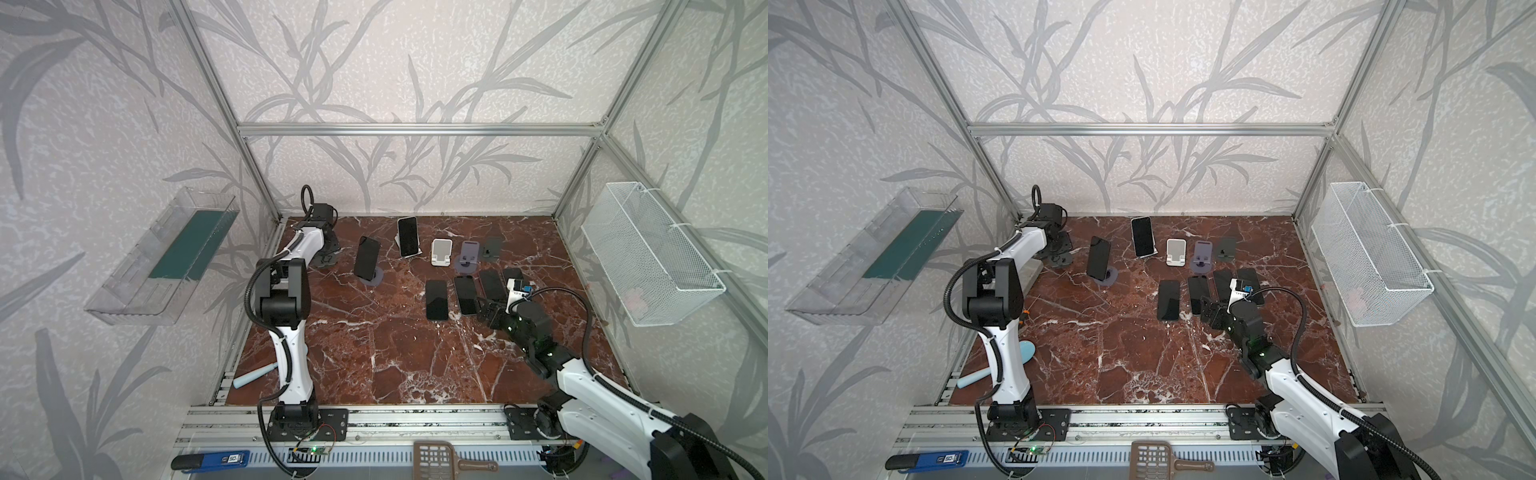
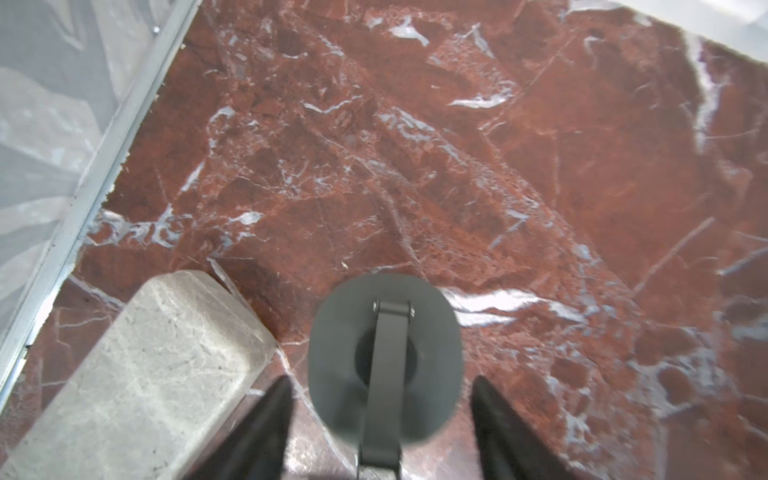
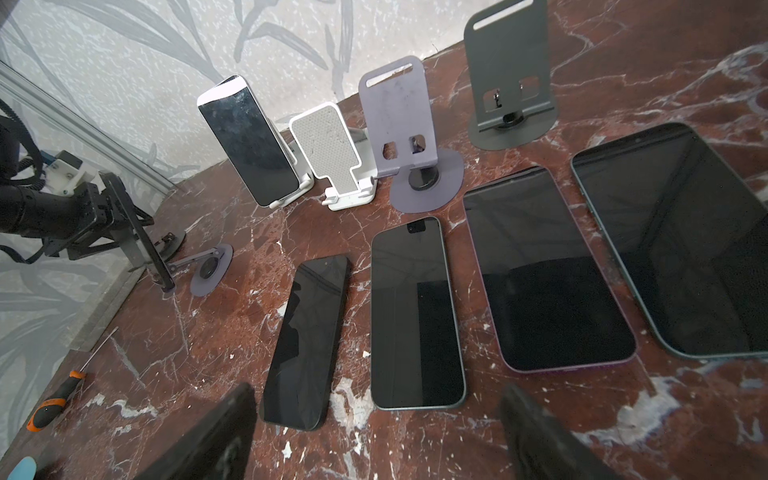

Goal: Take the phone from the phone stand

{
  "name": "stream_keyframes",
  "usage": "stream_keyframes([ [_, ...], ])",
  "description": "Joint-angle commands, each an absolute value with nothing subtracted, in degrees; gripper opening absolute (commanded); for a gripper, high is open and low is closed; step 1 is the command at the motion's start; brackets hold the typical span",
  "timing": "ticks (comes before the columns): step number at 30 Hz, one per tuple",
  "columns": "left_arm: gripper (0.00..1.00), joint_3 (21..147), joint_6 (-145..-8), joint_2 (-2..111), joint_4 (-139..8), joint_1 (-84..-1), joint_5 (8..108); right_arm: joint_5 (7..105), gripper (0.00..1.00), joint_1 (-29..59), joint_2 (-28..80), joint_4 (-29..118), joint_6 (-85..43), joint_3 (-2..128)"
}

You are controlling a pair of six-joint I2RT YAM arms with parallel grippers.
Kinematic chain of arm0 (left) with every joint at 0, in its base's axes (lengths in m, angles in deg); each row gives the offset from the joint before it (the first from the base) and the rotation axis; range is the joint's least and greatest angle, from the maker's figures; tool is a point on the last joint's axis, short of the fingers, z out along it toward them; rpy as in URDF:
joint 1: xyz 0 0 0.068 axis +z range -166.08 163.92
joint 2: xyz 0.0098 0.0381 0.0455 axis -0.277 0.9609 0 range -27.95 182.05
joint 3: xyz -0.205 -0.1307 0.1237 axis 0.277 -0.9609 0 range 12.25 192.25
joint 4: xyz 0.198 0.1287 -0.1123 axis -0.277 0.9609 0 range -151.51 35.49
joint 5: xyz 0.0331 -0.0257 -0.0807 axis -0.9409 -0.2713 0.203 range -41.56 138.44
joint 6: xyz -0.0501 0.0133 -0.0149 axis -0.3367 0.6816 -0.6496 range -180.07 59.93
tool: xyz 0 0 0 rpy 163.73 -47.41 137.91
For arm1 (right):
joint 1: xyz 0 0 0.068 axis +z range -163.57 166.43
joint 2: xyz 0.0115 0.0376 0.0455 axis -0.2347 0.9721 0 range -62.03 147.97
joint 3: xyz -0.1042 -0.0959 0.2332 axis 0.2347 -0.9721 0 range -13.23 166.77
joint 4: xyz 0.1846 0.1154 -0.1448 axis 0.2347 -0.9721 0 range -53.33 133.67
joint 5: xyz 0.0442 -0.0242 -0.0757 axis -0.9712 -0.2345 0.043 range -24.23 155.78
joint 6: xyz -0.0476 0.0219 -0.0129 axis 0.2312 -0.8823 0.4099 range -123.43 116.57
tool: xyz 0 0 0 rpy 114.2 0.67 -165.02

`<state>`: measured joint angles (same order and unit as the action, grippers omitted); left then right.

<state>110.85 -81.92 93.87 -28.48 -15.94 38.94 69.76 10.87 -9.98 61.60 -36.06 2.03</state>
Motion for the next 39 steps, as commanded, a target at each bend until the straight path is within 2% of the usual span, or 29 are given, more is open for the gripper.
stream_keyframes([
  [1,0.77,111.69,-78.71,87.46,-28.08,-15.72,46.27,70.43,0.91,11.21,-9.55,62.02,-35.34,4.02],
  [7,0.72,108.91,-82.44,86.44,-26.71,-15.63,45.98,69.39,0.91,11.25,-7.94,62.74,-35.52,4.29],
  [11,0.75,102.31,-82.4,76.47,-33.96,-15.56,44.43,70.13,0.91,11.26,-9.27,62.14,-35.25,4.09],
  [16,0.76,90.73,-84.42,61.26,-46.95,-16.3,51.42,69.21,0.91,11.28,-8.12,63.03,-35.54,4.21],
  [19,0.78,80.98,-86.38,56.53,-55.97,-16.73,55.57,68.37,0.89,11.3,-7.39,63.74,-35.69,4.22],
  [22,0.83,75.44,-83.67,55.3,-61.98,-17.66,62.33,68.28,0.89,11.31,-6.85,64.03,-35.6,4.23],
  [23,0.96,74.2,-82.71,55.35,-63.24,-18.33,62.93,68.32,0.89,11.33,-6.63,64.1,-35.52,4.17],
  [24,0.99,73.13,-81.37,55.47,-64.44,-19.32,62.66,68.23,0.89,11.36,-6.42,64.18,-35.51,4.23],
  [29,0.99,68.41,-70.88,54.27,-72.5,-22.63,65.32,67.57,0.89,11.39,-7.25,63.89,-34.99,4.35],
  [34,0.96,75.29,-59.49,57.74,-62.79,-23.46,66.16,67.91,0.89,11.35,-7.39,63.95,-34.81,4.21],
  [37,0.89,78.0,-58.27,60.54,-59.48,-23.47,66.0,67.8,0.89,11.36,-6.52,64.34,-34.81,4.27],
  [39,0.87,78.83,-58.45,61.87,-58.44,-23.76,66.15,67.97,0.89,11.37,-5.99,64.41,-34.75,4.35],
])
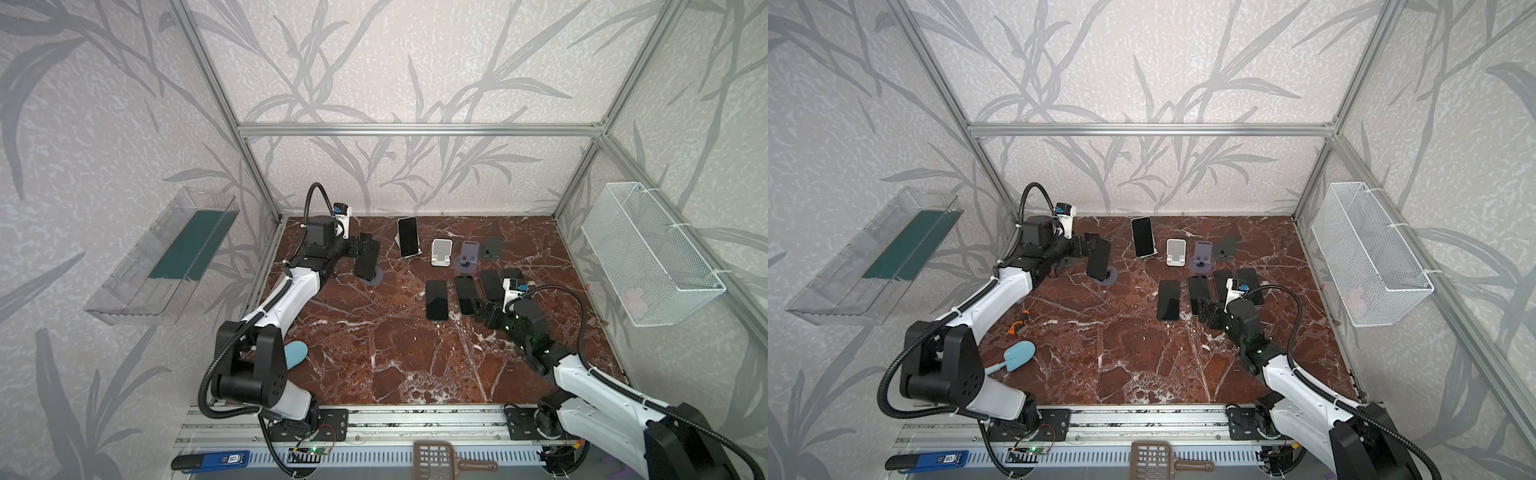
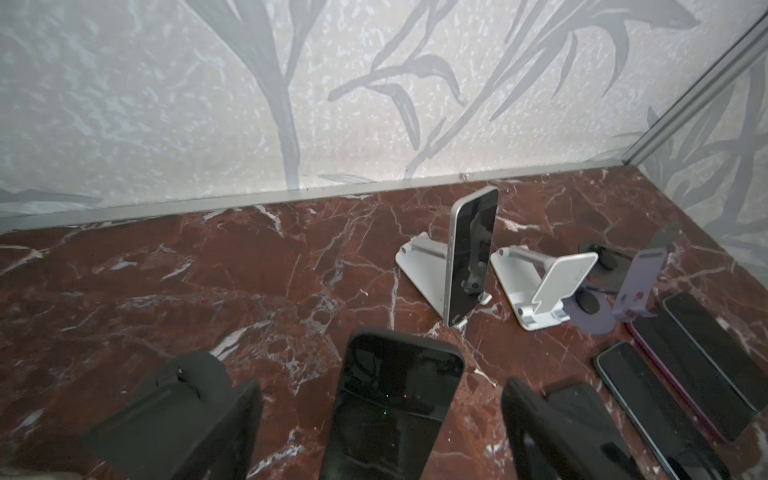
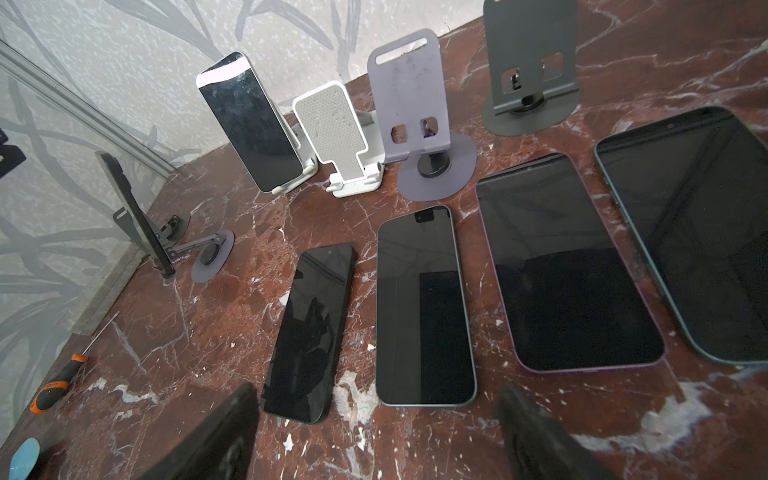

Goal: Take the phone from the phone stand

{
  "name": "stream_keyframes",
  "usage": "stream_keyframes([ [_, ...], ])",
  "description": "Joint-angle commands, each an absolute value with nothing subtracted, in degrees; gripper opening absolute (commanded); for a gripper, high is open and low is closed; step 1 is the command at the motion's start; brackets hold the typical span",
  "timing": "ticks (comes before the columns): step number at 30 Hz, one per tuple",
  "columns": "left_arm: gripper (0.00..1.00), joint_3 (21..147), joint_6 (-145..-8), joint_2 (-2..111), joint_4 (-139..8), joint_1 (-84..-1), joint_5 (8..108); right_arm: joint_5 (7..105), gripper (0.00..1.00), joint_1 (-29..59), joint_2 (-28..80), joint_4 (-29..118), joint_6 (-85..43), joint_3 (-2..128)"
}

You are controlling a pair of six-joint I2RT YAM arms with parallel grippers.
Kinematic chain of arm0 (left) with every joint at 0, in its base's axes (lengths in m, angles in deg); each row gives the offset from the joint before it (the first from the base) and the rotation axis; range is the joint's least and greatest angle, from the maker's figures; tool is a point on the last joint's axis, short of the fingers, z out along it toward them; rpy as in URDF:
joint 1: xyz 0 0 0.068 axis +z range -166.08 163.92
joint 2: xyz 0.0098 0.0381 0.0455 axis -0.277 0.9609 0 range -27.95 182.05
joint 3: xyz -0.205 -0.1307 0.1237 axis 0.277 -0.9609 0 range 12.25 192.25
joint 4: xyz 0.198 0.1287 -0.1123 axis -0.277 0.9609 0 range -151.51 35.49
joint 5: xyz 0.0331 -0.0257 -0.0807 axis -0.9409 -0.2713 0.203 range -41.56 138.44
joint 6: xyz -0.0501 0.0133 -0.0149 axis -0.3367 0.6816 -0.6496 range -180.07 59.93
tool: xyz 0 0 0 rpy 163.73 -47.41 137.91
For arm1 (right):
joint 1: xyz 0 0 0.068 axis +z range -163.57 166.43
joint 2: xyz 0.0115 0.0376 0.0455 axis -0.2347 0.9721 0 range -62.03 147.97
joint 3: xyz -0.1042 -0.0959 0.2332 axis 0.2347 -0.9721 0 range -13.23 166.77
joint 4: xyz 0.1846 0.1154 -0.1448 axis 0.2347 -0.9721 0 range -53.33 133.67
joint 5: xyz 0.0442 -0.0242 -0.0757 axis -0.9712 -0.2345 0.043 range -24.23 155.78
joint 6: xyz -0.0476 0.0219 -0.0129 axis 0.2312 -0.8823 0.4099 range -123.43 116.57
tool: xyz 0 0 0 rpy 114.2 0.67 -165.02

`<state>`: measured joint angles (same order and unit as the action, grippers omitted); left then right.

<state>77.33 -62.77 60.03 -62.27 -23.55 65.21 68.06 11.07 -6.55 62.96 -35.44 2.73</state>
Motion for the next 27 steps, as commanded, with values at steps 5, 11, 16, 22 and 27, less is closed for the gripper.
stream_keyframes([
  [5,0.93,79.81,-54.83,63.68,-55.21,-26.68,66.31,68.41,0.89,11.36,-5.57,64.39,-34.63,4.37],
  [11,0.94,80.09,-55.13,65.78,-55.21,-27.25,63.44,67.8,0.89,11.38,-4.9,64.5,-34.64,4.67],
  [16,0.92,80.83,-55.18,67.9,-55.0,-27.26,63.09,67.14,0.89,11.31,-4.73,64.75,-34.77,4.78],
  [22,0.86,83.07,-55.96,70.41,-53.84,-27.29,63.52,66.91,0.89,11.39,-4.73,64.77,-34.84,4.79],
  [27,0.8,84.52,-57.29,71.86,-52.85,-27.36,62.84,67.55,0.88,11.39,-4.7,64.39,-34.92,4.79],
])
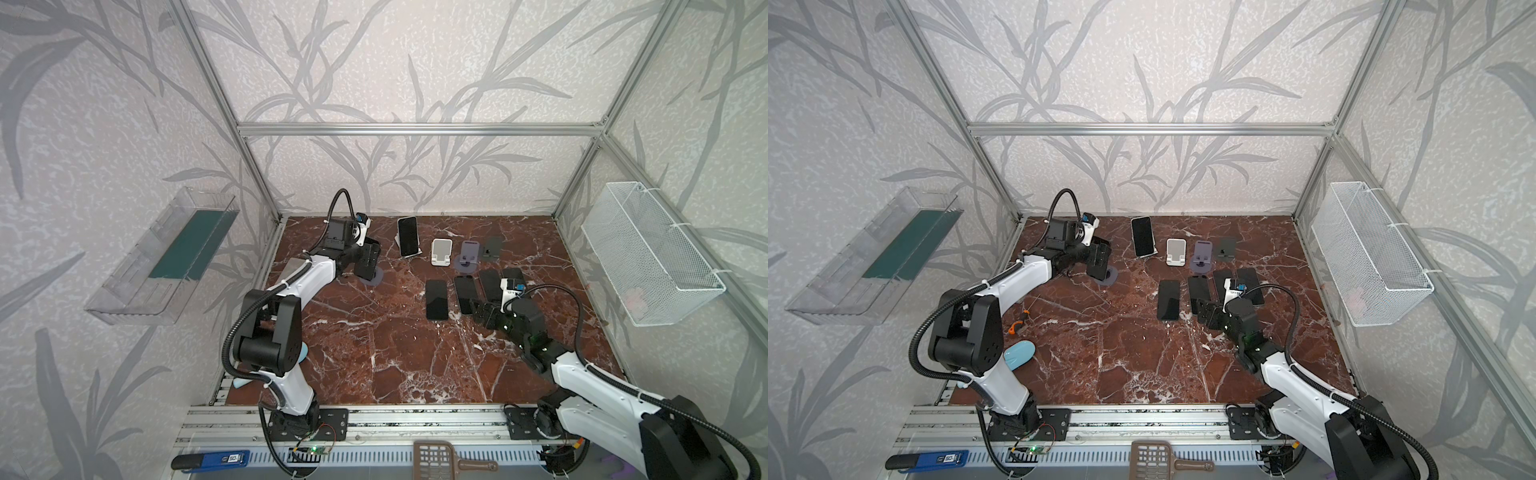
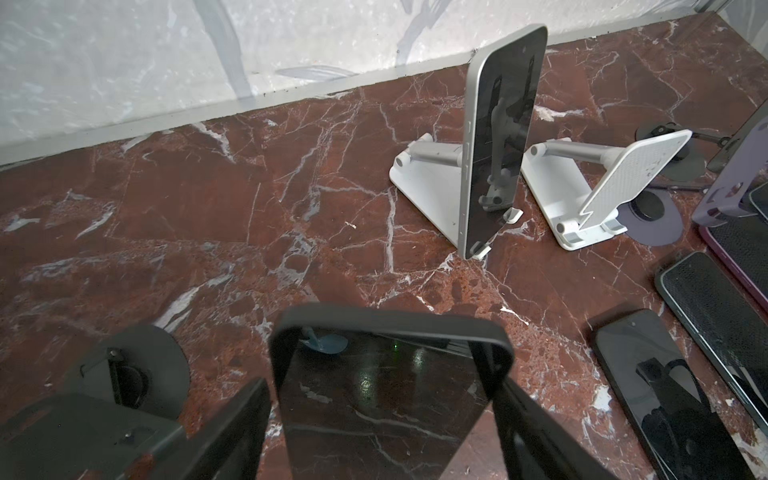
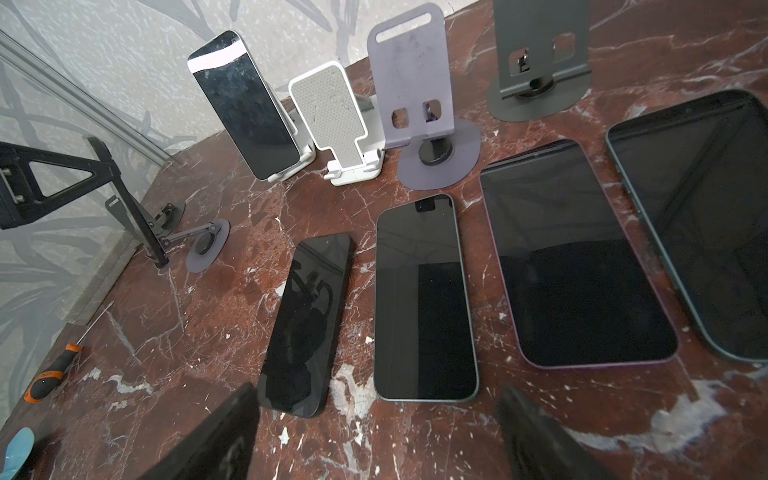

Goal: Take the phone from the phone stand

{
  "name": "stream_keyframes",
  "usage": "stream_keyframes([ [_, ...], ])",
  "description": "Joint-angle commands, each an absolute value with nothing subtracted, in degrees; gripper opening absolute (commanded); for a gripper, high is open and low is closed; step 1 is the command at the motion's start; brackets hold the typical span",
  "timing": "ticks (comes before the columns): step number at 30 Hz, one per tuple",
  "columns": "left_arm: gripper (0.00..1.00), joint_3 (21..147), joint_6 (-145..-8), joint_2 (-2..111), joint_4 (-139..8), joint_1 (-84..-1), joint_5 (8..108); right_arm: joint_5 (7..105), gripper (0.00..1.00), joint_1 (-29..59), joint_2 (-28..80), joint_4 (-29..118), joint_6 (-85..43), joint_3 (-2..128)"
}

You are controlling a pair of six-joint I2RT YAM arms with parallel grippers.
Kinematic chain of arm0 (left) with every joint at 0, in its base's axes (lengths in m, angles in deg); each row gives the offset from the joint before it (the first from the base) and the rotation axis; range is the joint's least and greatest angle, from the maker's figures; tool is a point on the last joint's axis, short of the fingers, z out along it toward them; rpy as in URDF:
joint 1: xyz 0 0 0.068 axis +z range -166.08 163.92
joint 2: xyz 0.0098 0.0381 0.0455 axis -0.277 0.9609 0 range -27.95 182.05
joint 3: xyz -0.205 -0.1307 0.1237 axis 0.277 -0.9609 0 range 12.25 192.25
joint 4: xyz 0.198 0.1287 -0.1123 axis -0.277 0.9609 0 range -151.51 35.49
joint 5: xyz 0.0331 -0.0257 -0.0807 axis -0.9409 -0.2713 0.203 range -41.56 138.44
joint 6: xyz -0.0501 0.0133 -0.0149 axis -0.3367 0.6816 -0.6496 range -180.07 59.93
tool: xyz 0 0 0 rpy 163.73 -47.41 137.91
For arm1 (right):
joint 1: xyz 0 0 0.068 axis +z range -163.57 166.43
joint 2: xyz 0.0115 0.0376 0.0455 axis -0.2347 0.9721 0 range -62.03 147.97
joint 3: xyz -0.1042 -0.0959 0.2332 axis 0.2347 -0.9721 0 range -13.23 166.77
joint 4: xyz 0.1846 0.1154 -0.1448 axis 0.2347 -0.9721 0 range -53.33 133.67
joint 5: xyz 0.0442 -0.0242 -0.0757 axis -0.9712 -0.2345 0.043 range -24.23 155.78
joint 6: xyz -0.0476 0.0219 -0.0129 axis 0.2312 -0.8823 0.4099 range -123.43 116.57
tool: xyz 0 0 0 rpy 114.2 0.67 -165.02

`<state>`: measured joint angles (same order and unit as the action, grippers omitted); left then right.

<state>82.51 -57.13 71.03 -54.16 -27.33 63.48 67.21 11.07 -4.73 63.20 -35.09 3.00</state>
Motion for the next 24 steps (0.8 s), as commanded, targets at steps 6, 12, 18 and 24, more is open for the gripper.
stream_keyframes([
  [6,0.74,84.1,-58.44,72.37,-53.07,-27.72,62.33,69.73,0.88,11.38,-6.56,62.74,-34.28,4.79],
  [12,0.8,83.69,-59.1,72.38,-53.85,-28.89,59.25,69.33,0.88,11.39,-5.96,62.87,-34.37,4.93],
  [18,0.81,83.67,-59.86,72.76,-54.13,-29.53,56.1,69.2,0.88,11.32,-6.26,62.98,-34.35,4.86],
  [24,0.72,83.61,-59.18,73.03,-54.16,-29.53,56.82,69.03,0.88,11.39,-6.4,63.09,-34.3,4.75],
])
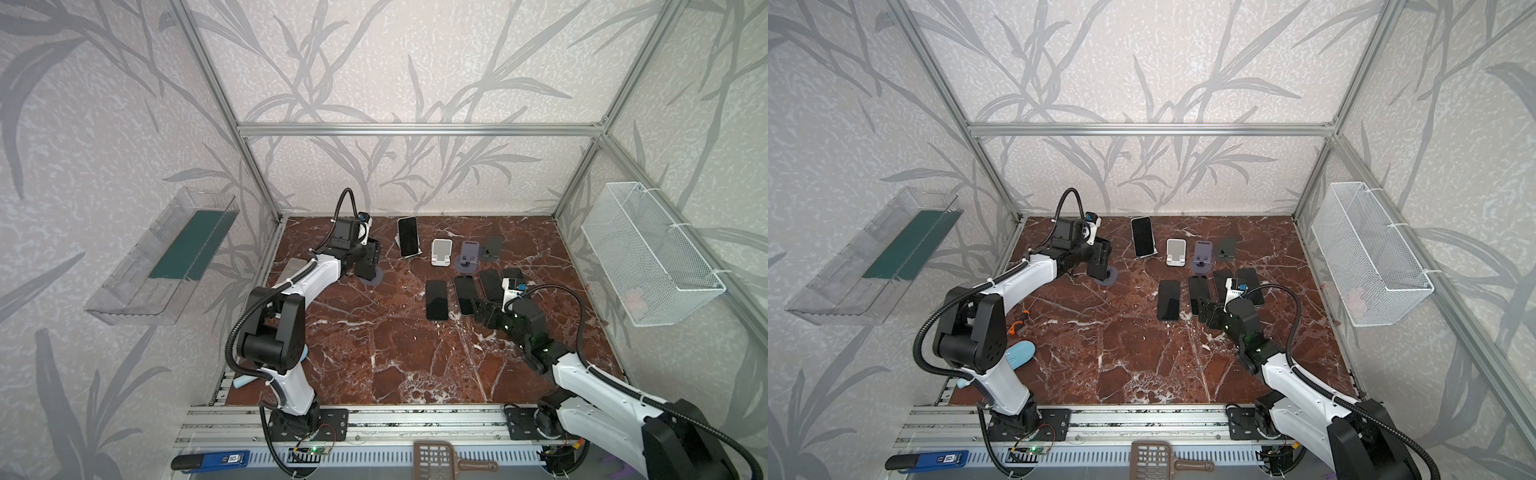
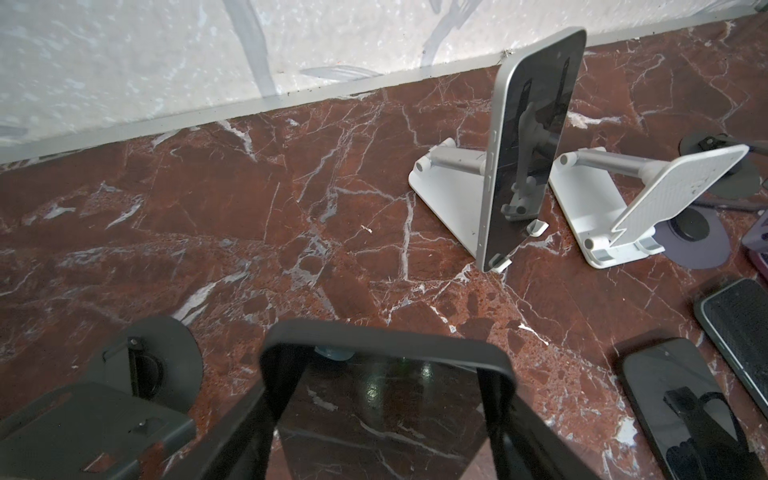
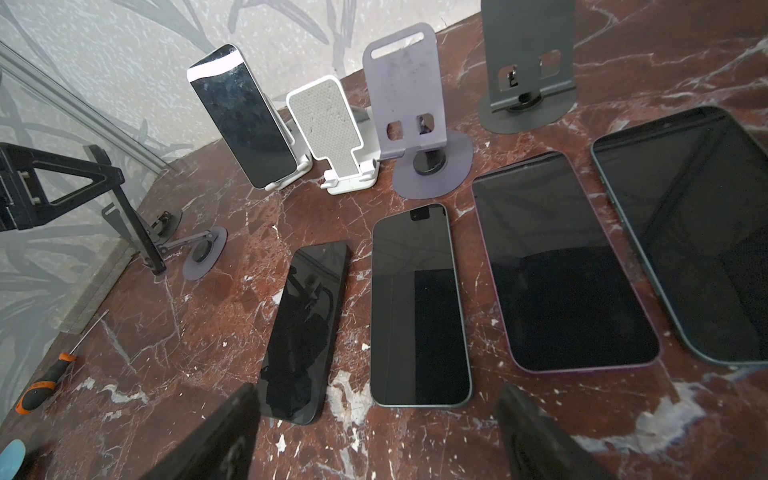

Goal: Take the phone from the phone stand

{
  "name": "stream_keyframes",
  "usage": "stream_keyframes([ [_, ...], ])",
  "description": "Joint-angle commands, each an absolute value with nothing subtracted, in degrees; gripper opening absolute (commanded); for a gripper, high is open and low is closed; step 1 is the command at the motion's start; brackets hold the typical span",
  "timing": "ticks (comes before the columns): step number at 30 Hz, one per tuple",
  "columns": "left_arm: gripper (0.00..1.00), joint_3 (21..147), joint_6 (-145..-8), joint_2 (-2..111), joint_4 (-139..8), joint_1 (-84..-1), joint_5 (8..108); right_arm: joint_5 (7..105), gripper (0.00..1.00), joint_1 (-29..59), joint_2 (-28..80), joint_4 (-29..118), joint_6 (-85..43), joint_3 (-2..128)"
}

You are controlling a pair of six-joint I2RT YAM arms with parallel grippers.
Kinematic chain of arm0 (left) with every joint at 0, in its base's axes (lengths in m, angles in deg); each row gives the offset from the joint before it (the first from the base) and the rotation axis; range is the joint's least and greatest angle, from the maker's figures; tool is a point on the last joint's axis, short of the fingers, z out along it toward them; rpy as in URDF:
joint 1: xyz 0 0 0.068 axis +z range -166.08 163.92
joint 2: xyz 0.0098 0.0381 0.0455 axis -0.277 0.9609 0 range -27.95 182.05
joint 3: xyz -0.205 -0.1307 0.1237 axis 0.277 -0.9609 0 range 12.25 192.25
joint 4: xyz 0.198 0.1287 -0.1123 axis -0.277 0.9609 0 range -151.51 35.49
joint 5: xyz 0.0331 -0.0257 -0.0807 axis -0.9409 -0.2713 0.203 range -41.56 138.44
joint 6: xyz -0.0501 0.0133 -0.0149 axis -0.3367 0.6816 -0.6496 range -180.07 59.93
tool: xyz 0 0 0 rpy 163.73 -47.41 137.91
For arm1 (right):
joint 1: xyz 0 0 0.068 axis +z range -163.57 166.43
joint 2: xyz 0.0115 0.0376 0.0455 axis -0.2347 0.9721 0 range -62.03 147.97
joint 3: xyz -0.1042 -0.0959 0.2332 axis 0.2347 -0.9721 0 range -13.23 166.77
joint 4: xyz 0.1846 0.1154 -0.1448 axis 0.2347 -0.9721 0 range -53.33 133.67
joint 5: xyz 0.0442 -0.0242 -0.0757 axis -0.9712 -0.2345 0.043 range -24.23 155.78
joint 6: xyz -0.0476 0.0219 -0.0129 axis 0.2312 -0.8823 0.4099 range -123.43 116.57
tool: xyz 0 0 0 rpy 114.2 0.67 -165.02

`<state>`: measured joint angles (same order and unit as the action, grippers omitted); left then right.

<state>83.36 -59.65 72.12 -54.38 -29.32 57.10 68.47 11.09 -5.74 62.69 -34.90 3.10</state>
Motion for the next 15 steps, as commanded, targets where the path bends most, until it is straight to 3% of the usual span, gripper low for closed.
stream_keyframes([
  [1,0.7,83.69,-59.09,73.2,-54.01,-29.53,56.95,69.02,0.88,11.34,-6.4,63.1,-34.36,4.73],
  [6,0.63,83.45,-58.48,72.27,-53.83,-29.53,57.07,69.24,0.88,11.34,-7.03,62.75,-34.2,4.62],
  [15,0.62,83.51,-58.41,65.95,-50.96,-29.79,57.49,69.07,0.88,11.36,-7.54,62.65,-34.31,4.69],
])
